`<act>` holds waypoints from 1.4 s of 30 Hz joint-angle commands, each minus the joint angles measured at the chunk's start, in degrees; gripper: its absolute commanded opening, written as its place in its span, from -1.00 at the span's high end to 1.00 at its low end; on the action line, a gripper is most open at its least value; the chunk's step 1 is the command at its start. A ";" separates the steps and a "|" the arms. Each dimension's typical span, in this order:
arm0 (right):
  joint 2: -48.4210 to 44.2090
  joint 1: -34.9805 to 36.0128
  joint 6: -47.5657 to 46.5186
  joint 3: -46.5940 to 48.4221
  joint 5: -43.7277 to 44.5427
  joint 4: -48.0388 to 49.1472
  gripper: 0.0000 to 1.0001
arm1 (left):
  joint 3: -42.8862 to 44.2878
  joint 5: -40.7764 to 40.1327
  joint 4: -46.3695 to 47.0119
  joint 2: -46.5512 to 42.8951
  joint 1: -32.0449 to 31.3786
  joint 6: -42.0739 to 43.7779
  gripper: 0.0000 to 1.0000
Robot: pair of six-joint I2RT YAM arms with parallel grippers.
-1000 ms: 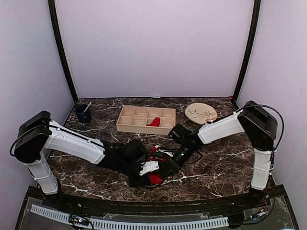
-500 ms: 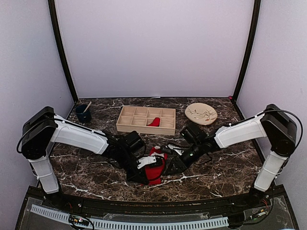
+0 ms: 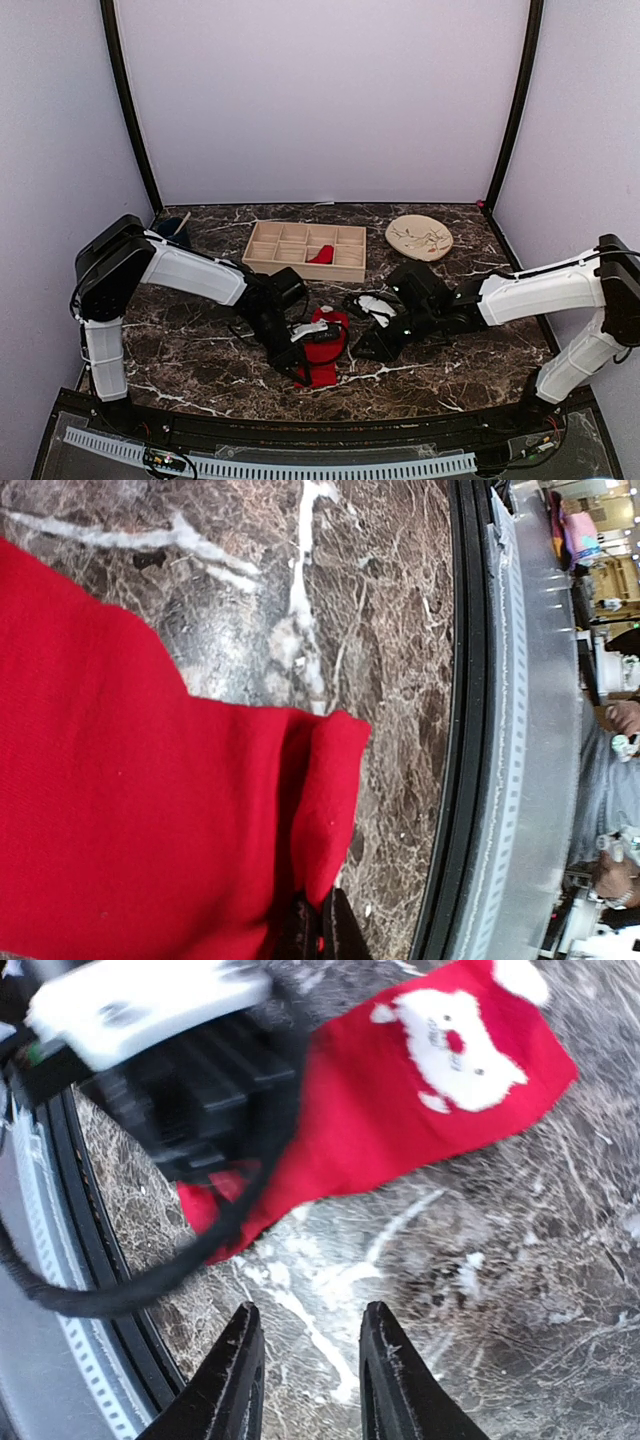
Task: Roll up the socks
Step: Roll the sock at the center of the board.
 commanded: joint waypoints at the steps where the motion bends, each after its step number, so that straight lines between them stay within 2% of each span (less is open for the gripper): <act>1: -0.31 5.91 -3.15 0.02 8.81 0.10 0.37 | 3.36 6.05 -6.58 2.64 1.06 1.78 1.00; 10: 4.32 16.58 -8.18 5.43 18.37 -4.75 0.36 | 6.55 9.13 -10.80 7.16 1.68 3.04 1.00; 17: 8.60 20.12 -11.78 9.31 22.05 -6.36 0.33 | 8.61 10.57 -13.33 9.43 2.56 3.99 1.00; 29: 15.36 21.72 -18.41 14.40 25.62 -8.28 0.24 | 10.02 12.05 -15.53 12.22 3.08 5.11 1.00; 42: 17.13 22.18 -22.77 16.47 25.90 -9.31 0.32 | 11.76 13.06 -17.42 14.29 3.41 6.12 1.00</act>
